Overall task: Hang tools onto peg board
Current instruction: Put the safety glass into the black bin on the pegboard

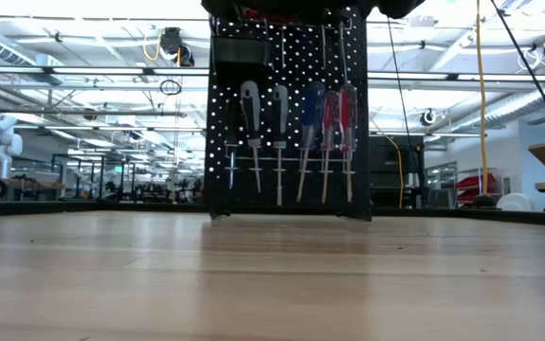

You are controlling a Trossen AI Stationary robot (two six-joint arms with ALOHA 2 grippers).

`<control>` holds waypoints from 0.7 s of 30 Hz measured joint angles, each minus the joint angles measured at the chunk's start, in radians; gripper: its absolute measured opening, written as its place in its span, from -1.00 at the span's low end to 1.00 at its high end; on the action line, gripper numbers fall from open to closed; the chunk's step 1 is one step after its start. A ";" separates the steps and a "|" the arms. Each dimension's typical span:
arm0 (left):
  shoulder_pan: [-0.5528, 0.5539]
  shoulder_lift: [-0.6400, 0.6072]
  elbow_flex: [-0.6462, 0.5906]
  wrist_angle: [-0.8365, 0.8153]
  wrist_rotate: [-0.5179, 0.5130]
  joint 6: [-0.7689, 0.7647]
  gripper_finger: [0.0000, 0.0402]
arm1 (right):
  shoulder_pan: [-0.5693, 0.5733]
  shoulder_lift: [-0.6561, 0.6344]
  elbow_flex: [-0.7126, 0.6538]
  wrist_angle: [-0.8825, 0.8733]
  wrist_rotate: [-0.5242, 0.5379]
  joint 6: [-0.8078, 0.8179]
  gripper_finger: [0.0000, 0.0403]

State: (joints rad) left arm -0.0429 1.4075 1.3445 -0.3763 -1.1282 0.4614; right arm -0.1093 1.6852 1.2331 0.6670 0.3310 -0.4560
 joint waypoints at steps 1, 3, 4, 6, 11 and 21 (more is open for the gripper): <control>0.000 0.000 0.000 0.000 0.000 0.001 -0.07 | 0.000 0.000 0.000 0.000 0.009 0.003 -1.00; 0.000 0.000 0.000 0.000 0.000 0.017 -0.07 | 0.000 0.000 0.000 0.001 0.017 0.008 -1.00; -0.002 0.000 0.000 0.000 0.000 0.021 -0.07 | 0.000 0.000 0.000 0.002 0.019 0.008 -1.00; -0.004 0.000 0.000 0.000 0.000 0.025 -0.07 | 0.004 0.000 0.000 0.002 0.020 0.007 -1.00; -0.004 0.000 0.000 0.000 0.000 0.024 -0.07 | 0.038 -0.001 0.000 0.017 0.027 -0.012 -1.00; -0.004 0.000 0.000 0.005 -0.001 0.043 -0.07 | 0.108 -0.002 0.000 0.087 0.123 -0.232 -1.00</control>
State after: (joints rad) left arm -0.0467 1.4075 1.3445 -0.3717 -1.1289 0.5043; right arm -0.0008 1.6831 1.2331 0.7542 0.4537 -0.6880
